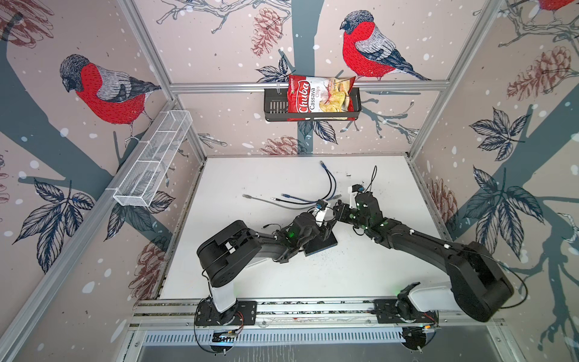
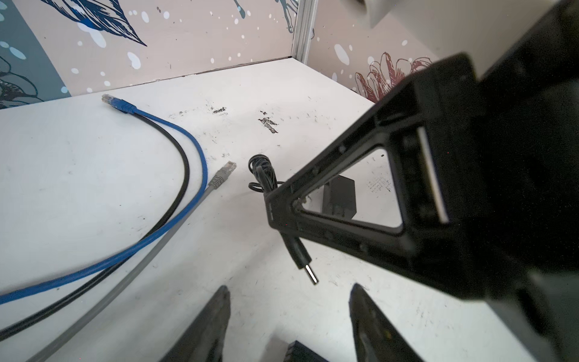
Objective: Insert the plug into the switch port
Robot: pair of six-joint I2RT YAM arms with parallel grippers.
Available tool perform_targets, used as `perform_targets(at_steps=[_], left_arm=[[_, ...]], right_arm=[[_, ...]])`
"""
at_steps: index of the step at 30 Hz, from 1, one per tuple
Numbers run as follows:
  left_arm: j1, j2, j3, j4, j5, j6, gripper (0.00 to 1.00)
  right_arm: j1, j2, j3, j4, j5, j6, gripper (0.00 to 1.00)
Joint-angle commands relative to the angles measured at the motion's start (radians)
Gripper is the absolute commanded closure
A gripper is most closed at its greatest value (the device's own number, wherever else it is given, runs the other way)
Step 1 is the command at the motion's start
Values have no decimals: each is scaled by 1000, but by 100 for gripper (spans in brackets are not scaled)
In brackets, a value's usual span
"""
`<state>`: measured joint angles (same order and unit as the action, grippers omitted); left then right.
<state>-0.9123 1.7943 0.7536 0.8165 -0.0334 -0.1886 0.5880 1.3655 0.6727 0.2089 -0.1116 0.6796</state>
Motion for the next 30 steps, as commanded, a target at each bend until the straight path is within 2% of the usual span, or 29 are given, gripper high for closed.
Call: perform_targets(at_steps=[1,6,9,24,27,30], left_arm=[[-2,14,22,-3,7,-14,50],[-2,32,53,-39,9,-17,69],[-1,34,62,-45,11,-17,76],[-2,36,72,-48,-6,-1,93],[-2,34,74,-47,-3,4,99],[-2,32,73,-42,0,6,100]], right_arm=[[1,-14,-4,39,-13,3,98],[3,-31,-10,36,-16,2,98],[5,-35,-12,27,-14,-1,98],[7,-55,-39,5,-14,-11,98],[7,-61,-45,0,-13,-12,98],[7,-66,-48,-2,-10,-12,98]])
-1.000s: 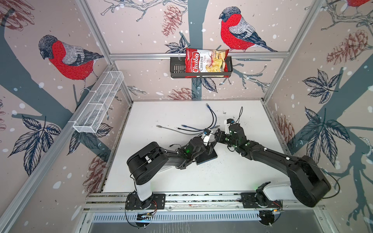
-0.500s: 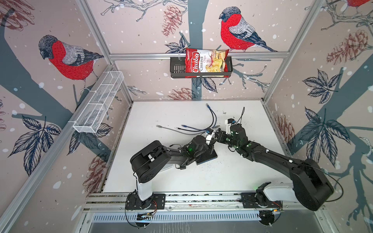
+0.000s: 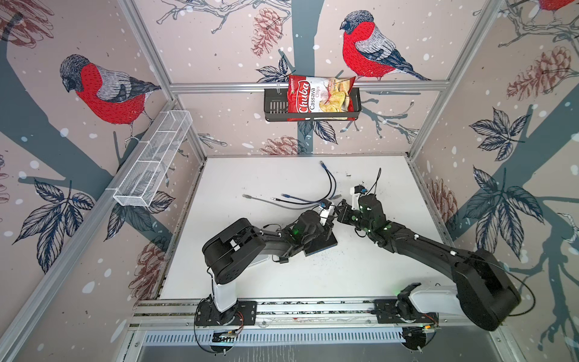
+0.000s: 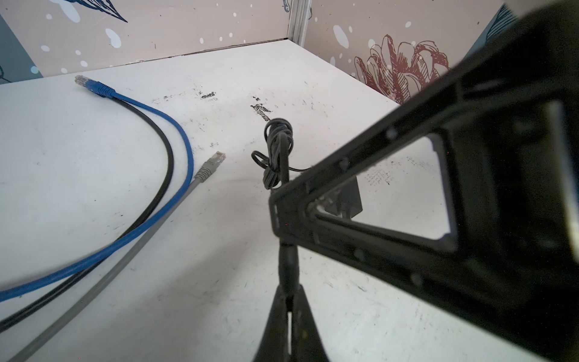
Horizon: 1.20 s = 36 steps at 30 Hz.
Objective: Insert the plug into the switch port
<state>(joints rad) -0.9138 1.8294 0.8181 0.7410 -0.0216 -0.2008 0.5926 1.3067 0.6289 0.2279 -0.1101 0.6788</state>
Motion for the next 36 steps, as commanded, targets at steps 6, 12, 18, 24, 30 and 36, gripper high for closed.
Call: perform_targets(at_steps=[6,12,18,24,30,36], left_arm=[[0,-11,-5,61,3,23,100],[0,-10,-5,91,39,25,90],[0,3,16,79,49,29,89],[0,8,14,74,43,32,97],[0,-11,6,60,30,62,100],[1,-66,1,-52,22,189,100]], right_arm=[[3,-7,-8,-24,-8,-11,98],[3,-5,-10,-21,-13,-11,98],[3,-5,-11,-19,-16,-10,98],[3,-7,-9,-18,-17,-7,98],[2,-1,1,-38,-21,-31,95],[-6,-39,21,-123,-28,-192,60]])
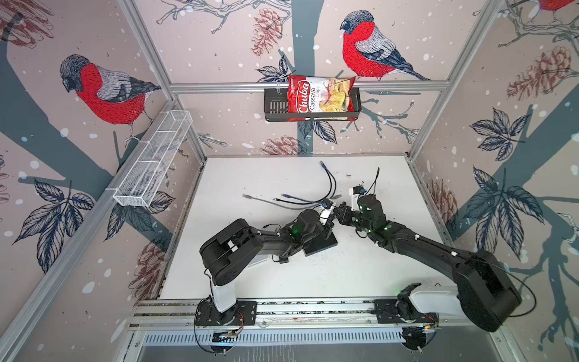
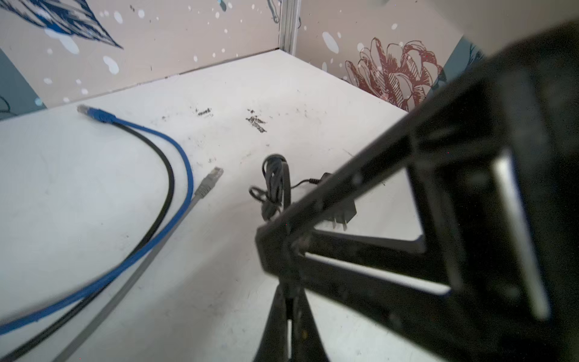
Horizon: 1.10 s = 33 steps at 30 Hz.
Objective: Insert the plug into the switch port
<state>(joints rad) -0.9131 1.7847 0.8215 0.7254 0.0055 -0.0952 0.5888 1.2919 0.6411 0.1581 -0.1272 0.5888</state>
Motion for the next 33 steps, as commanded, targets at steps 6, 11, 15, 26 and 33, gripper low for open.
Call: perform_targets(at_steps=[6,11,15,26,33], left_arm=[[1,-69,-13,-162,-73,161,100],[0,-109,-64,-178,-165,228,100],[-1,-153,-121,-160,-207,300,100],[0,-226,-214,-74,-163,488,100],[3,-208,-228,-78,-51,588,100]], right_arm=[[-38,-118,26,-153,-8,-279,45],[-114,-159,37,-173,-72,-374,39],[-140,-195,-18,-35,-69,-433,44],[-113,-263,-173,213,-129,-747,31],[-112,-227,-218,295,-282,-869,33]])
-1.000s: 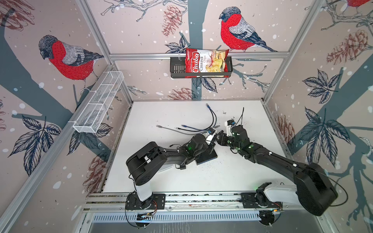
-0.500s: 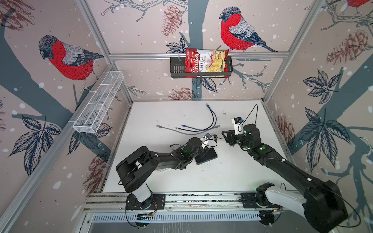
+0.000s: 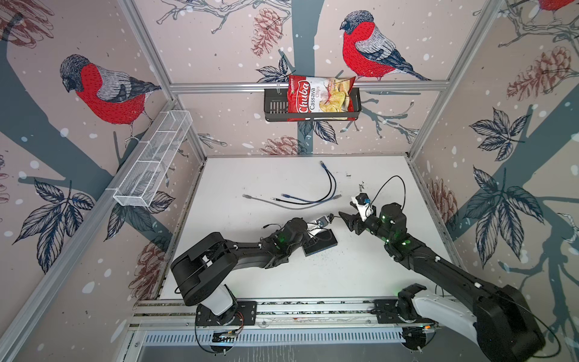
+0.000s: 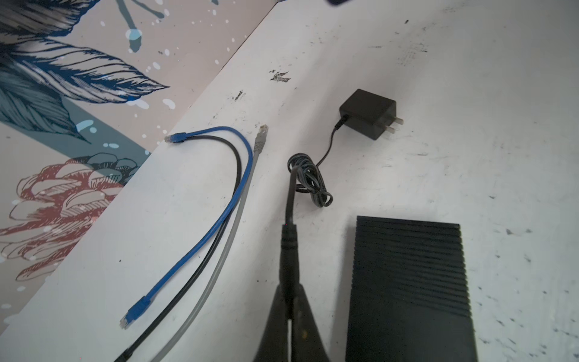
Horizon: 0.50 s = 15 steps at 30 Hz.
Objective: Insert the plug into the switch port
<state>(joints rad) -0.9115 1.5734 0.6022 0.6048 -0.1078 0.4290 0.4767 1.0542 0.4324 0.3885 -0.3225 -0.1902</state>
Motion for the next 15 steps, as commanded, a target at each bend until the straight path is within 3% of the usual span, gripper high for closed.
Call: perform_targets(at_steps=[1,9,15], left_arm=[[2,1,-20,59,67,74,100],[2,-51,-81,128,80,137,100],[2,-53,-84,138,84,143,100]], right_arm=[[0,21,-10,61,-105,-113,33],[-3,96,14,-25,-292,-324,38],[23,161,63,-75,-343,-421,44]])
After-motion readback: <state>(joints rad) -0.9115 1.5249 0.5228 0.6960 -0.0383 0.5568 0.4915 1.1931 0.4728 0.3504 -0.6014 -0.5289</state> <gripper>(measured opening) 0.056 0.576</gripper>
